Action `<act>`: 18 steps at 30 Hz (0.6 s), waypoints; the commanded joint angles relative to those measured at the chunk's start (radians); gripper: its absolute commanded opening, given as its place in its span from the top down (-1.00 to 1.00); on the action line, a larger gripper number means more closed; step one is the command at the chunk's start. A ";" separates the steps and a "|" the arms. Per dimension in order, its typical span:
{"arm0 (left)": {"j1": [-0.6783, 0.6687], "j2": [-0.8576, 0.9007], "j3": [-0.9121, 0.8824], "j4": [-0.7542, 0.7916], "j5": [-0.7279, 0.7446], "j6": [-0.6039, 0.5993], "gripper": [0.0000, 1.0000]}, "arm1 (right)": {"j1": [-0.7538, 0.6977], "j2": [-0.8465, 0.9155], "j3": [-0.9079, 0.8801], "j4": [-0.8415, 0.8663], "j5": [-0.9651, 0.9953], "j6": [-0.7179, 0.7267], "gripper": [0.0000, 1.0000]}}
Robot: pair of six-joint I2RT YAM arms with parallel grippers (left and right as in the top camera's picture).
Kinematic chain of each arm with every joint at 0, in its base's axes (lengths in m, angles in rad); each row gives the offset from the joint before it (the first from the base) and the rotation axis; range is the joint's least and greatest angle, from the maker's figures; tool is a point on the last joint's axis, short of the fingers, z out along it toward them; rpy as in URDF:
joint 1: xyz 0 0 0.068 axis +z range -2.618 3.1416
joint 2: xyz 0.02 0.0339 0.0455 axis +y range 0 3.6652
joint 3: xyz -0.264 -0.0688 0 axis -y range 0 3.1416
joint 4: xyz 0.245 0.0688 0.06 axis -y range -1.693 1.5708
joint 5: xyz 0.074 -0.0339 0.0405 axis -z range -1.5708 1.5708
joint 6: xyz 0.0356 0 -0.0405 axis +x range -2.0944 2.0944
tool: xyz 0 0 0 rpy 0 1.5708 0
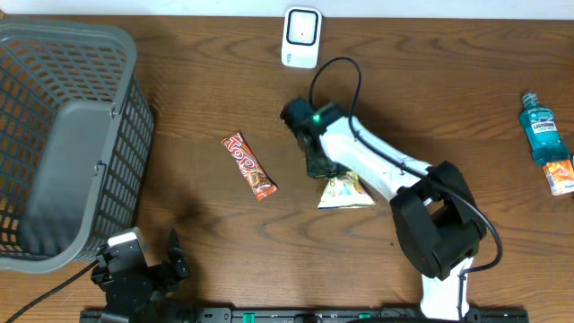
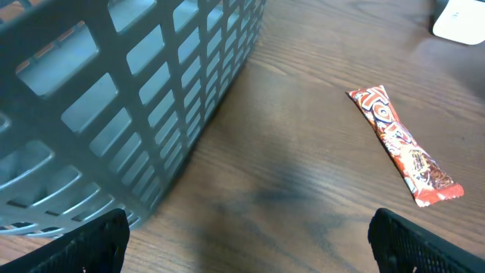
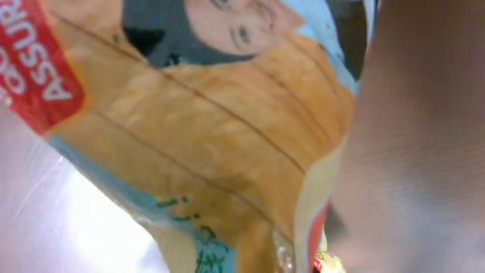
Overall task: Scan the item barcode
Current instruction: 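Reach the right gripper to the orange-and-white wet-wipes pack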
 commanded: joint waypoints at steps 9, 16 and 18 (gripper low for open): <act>0.002 -0.002 0.003 0.001 -0.013 -0.002 -0.97 | -0.113 0.003 0.196 -0.376 -1.254 -0.672 0.98; 0.002 -0.002 0.003 0.001 -0.013 -0.002 -0.97 | -0.159 0.003 0.196 -0.594 -1.461 -0.611 0.97; 0.002 -0.002 0.003 0.001 -0.013 -0.002 -0.97 | -0.171 0.003 0.195 -0.621 -1.487 -0.507 0.98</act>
